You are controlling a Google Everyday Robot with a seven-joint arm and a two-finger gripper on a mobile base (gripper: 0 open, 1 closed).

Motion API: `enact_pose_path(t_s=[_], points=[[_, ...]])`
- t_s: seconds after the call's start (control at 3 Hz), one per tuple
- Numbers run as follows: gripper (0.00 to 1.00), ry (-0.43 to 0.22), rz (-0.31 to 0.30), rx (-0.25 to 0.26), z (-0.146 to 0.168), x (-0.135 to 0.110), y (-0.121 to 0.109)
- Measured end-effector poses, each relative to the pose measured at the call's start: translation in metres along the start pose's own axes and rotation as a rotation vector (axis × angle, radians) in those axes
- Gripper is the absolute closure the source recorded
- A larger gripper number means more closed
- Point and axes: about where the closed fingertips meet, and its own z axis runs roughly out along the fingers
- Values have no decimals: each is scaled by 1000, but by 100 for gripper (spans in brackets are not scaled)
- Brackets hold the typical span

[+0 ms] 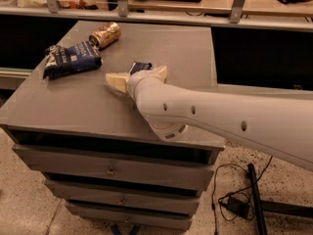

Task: Pick rxbar blueberry

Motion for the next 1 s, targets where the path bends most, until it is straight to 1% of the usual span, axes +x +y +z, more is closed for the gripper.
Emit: enact_pose_path(t_s=[0.33, 0.67, 1.0], points=[[2, 29, -12, 9, 3, 8, -2], [23, 45, -21, 19, 3, 12, -3], [47, 53, -45, 24, 1, 11, -2]])
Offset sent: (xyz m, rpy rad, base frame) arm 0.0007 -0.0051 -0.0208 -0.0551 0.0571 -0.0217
